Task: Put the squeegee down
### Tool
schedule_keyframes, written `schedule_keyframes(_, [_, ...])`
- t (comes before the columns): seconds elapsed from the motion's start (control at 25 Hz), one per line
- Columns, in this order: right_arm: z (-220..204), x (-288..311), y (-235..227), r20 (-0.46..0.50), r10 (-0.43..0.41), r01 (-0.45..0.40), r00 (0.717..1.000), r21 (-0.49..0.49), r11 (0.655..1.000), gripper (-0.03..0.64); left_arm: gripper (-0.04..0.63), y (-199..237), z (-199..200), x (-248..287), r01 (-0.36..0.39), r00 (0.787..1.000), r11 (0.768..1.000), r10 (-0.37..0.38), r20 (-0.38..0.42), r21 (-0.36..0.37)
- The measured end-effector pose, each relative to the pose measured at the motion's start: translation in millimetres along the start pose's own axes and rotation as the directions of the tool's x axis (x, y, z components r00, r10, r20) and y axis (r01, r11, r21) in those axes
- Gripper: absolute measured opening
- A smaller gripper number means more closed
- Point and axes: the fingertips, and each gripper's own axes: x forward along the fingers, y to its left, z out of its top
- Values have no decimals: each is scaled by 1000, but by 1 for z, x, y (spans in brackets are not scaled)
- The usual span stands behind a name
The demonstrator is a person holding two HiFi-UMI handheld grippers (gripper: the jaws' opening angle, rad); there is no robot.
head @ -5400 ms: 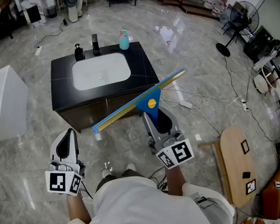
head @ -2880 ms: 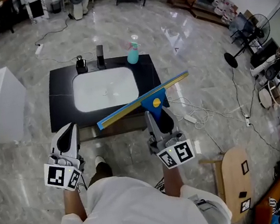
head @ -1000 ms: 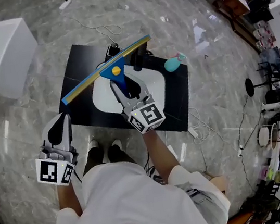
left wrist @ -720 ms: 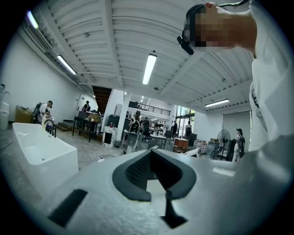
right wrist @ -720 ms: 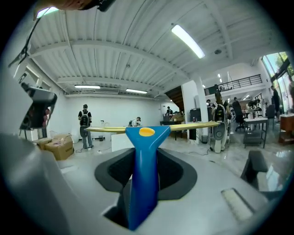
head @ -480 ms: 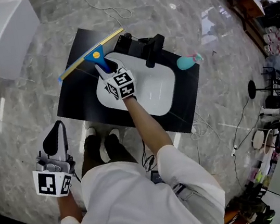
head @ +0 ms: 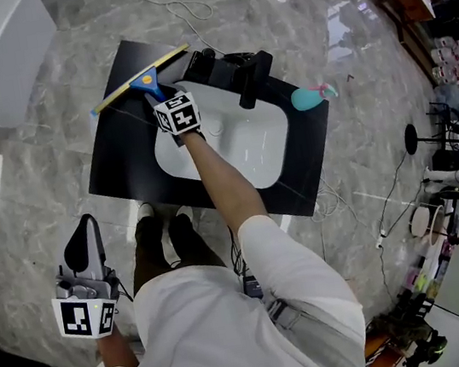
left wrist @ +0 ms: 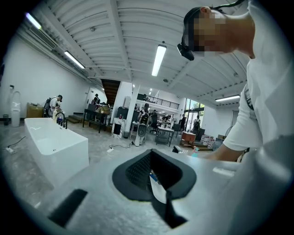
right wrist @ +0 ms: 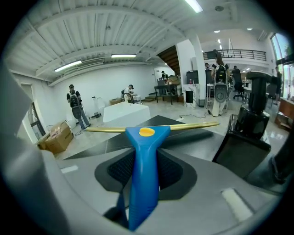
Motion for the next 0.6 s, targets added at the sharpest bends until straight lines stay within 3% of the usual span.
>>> schedule_keyframes(0.4, [-14, 10, -5, -88, -15, 16, 996, 7, 1000, 155, 6, -5, 0, 4, 21, 1000, 1000, -21, -1, 3])
schedule_keyframes(0.52, [-14, 6, -3, -88, 15, -12, 996, 30, 999, 219, 6, -8, 0, 5, 30, 1000, 1000, -30, -3, 4])
schedule_keyframes(0.6, [-7, -1, -4, -55, 16, -13, 998, 43, 999, 219, 6, -11, 1, 5, 39, 999, 999, -39, -3, 6])
